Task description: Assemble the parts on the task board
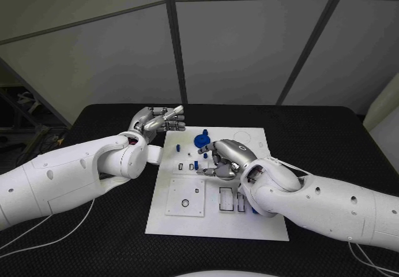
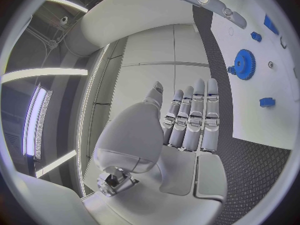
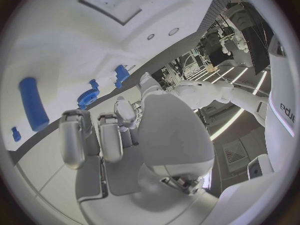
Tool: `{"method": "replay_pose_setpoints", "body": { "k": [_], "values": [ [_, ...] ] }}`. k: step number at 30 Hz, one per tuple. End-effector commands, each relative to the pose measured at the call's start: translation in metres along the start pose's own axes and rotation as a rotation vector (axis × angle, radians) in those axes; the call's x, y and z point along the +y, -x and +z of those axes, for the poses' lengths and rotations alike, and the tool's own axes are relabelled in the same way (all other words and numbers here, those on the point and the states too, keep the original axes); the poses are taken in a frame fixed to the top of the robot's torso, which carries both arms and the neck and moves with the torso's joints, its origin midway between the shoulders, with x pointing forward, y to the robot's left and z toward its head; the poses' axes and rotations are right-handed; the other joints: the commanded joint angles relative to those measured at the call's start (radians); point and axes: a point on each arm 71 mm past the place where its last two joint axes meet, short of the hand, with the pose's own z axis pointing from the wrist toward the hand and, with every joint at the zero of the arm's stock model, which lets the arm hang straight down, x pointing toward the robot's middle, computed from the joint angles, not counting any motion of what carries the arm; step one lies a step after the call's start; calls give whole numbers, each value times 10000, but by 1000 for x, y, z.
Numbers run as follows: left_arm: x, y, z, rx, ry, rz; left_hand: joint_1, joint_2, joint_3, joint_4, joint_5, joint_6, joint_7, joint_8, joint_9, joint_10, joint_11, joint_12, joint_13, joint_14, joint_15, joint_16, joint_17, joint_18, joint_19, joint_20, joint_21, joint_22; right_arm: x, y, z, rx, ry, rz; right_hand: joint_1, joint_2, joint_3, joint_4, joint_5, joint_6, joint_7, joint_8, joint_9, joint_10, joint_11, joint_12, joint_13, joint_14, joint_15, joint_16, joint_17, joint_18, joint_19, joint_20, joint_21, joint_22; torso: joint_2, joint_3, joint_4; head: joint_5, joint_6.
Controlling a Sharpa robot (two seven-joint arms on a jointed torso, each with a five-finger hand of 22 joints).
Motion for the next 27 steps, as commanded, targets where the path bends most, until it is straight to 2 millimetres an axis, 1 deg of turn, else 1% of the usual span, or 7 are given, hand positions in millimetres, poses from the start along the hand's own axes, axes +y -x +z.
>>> {"method": "replay_pose_setpoints", "body": {
  "k": [1,7,9,13,16,19,27],
  "values": [
    [0,-1,0,527,61,680,43,100,0,-112,0,316,-83,124,34,457,-153,122,61,660,-207,344,228,-70,483,-171,339,165,8,16,-4,-487,997,1477,243,139,108,-124,168,430,-55,247,82,48,-56,43,-22,890,26,-88,2002,98,468,17,-57,1583,-47,9,-23,7,50],
    [4,2,-1,1153,630,2074,-220,-103,-229,43,-17,583,-280,205,84,1552,-553,691,426,2808,-780,2515,1619,-99,2042,-786,1788,946,1,43,-12,-242,1018,2665,462,298,137,-361,451,894,-166,496,129,-247,-163,-333,-381,799,-68,-312,1685,200,221,-67,-317,1145,-174,29,-43,45,68],
    [6,3,-2,1494,975,2663,-440,-114,-344,219,19,664,-426,326,161,1834,-702,1090,725,3146,-934,4820,3622,-123,2342,-958,2394,1330,-3,52,-14,-184,869,2959,482,322,140,-389,481,916,-175,504,124,-260,-173,-359,-412,792,-79,-329,1664,205,206,-78,-336,1118,-212,34,-40,54,61],
    [12,2,-5,2392,2053,4551,-1051,-142,-623,690,62,980,-731,836,542,2357,-1023,2873,2134,3479,-1208,10425,8787,-588,3464,-1262,5853,5375,-15,77,-18,-267,472,3411,487,352,136,-412,511,951,-186,517,119,-296,-184,-421,-476,770,-91,-387,1585,222,166,-92,-382,1045,-338,59,-61,98,30],
    [15,1,-8,2728,2800,5952,-727,-124,-454,513,86,1182,-1031,1458,1088,2372,-1221,5937,4960,3711,-1444,12449,10718,-1005,4408,-1506,8332,8654,-25,96,-19,-463,185,3711,488,388,128,-435,511,976,-196,524,109,-374,-197,-552,-599,714,-105,-528,1393,263,68,-107,-492,864,-434,95,-91,279,4],
    [16,1,-10,2883,3488,6982,-797,-67,-304,581,88,928,-1107,2178,1909,2148,-1374,9447,8561,3730,-1555,12892,11144,-1206,4661,-1574,9394,10093,-34,111,-20,-714,-101,3960,505,431,120,-480,508,992,-207,523,90,-450,-211,-693,-739,658,-123,-674,1210,301,-25,-128,-607,689,-515,130,-110,278,-33],
    [11,-6,-5,3142,4349,9840,-1964,-60,-1224,1680,-663,586,-1246,3208,3211,2681,-1491,11572,10886,3726,-1623,12933,11180,-1354,4942,-1615,10087,11202,-59,138,-18,-1280,-792,3979,501,466,109,-504,534,1027,-217,535,81,-445,-221,-717,-780,644,-135,-726,1156,308,-40,-142,-638,651,-668,197,-131,297,-117]
  ]
}}
